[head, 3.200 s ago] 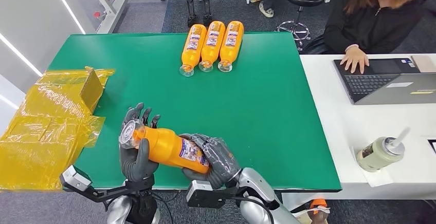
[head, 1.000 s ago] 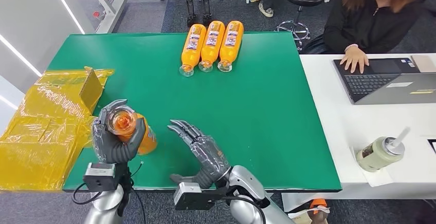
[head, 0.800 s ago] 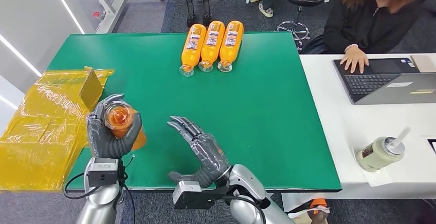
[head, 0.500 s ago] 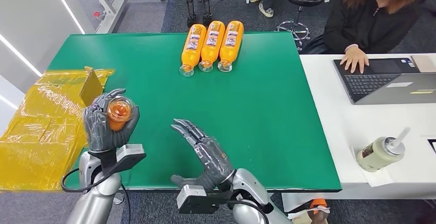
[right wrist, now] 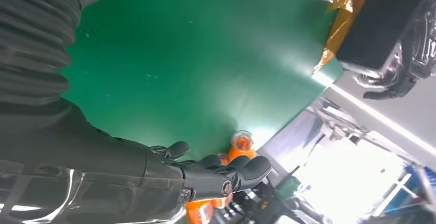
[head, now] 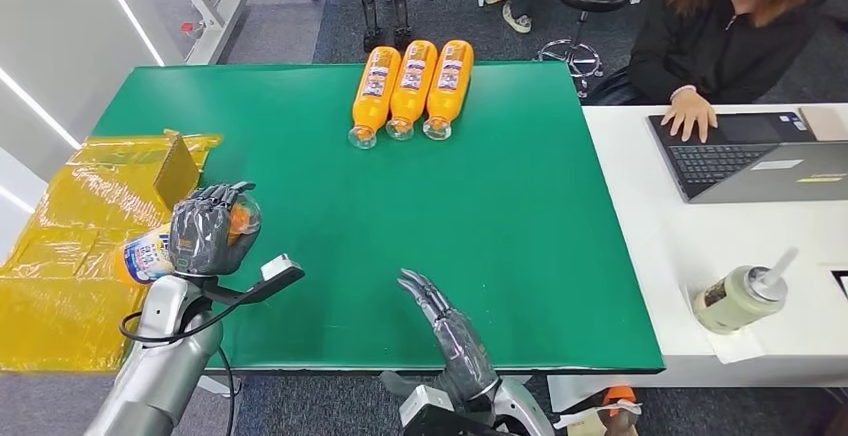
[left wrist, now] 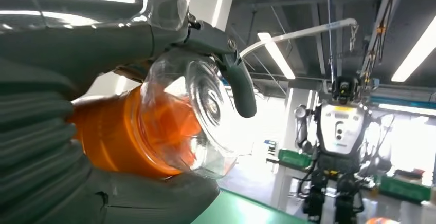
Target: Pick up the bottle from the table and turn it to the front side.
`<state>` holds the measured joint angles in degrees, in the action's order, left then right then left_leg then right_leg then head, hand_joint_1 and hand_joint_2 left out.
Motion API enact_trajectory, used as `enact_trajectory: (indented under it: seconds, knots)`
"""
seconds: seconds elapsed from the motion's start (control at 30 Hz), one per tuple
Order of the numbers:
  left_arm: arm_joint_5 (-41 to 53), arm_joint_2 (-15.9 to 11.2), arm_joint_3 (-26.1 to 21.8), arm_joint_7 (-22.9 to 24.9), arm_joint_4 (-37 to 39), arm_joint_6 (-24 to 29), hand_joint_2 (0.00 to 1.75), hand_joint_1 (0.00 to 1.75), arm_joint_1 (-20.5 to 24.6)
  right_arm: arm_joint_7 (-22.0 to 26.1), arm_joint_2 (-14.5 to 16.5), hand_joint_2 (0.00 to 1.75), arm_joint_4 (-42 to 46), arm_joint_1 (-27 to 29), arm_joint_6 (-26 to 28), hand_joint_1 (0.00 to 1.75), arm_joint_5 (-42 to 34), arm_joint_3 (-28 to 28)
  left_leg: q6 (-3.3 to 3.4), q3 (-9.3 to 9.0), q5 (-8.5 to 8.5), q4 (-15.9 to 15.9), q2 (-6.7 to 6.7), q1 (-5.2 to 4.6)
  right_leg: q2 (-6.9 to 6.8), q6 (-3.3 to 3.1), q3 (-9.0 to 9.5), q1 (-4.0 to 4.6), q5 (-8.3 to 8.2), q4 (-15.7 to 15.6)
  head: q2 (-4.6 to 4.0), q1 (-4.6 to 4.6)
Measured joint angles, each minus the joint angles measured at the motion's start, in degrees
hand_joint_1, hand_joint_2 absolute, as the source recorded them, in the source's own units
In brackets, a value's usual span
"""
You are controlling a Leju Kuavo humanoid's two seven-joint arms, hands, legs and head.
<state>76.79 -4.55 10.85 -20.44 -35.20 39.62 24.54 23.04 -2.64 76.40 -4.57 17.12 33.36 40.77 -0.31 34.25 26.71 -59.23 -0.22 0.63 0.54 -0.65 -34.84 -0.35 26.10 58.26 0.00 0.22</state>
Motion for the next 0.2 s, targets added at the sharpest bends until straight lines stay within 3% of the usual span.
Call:
enact_trajectory:
  seconds: [0.2]
  knots:
    - [9.5,-1.2,0.4,8.9,6.2,0.0,1.75,1.75,2.1,-0.1,-1.2,1.75,1.5,3.6,-0.1,0.0,-4.2,-0.8,-0.04,-0.01,0.03,0.0,0.21,0.01,0.2,-0.03,-0.02,0.0,-0.02,0.0,0.0,-0.01]
